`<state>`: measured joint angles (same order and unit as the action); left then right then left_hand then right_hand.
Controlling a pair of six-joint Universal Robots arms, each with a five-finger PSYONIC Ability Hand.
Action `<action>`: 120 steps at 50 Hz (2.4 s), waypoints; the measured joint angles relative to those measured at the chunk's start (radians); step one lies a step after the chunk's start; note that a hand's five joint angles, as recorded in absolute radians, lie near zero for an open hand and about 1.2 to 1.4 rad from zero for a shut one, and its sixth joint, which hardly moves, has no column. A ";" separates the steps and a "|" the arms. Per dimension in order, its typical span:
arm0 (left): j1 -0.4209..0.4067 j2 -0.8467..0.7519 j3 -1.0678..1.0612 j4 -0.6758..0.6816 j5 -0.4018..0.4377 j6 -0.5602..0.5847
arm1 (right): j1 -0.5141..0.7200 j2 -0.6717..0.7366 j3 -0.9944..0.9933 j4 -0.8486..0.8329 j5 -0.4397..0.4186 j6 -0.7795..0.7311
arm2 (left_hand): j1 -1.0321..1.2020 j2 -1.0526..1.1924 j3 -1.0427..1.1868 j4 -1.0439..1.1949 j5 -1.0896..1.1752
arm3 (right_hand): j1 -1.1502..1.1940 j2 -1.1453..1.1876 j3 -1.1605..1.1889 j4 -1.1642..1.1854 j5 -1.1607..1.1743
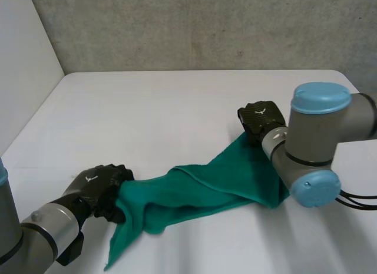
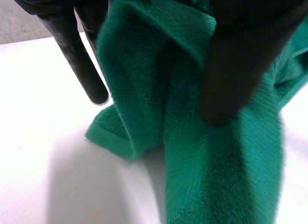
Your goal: Fold the towel.
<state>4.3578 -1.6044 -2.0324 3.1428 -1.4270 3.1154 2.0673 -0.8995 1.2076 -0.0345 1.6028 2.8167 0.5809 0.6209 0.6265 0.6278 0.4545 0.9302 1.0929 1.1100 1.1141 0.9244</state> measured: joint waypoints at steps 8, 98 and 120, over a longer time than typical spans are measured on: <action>-0.003 0.012 0.048 -0.040 0.002 0.005 | 0.009 -0.014 -0.027 0.009 0.077 0.005 | -0.085 -0.138 -0.139 -0.154 -0.157 | -0.535 -0.647 -0.667 -0.671 -0.653; -0.021 -0.557 0.905 0.232 -0.009 -0.157 | -0.063 -0.511 0.122 -0.067 -0.206 0.009 | 0.579 0.574 0.561 0.562 0.494 | 0.049 0.087 0.071 0.078 0.058; 0.017 -0.248 0.566 0.483 -0.087 -0.086 | -0.076 -0.334 -0.074 0.095 -0.217 -0.002 | 0.579 0.578 0.565 0.566 0.494 | 0.049 0.087 0.076 0.078 0.065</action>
<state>4.3752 -1.8520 -1.4664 3.6255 -1.5144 3.0296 1.9911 -1.2331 1.1335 0.0608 1.3857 2.8147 1.1604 1.1987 1.1918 1.1941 0.9489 0.9795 1.1794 1.1858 1.1921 0.9894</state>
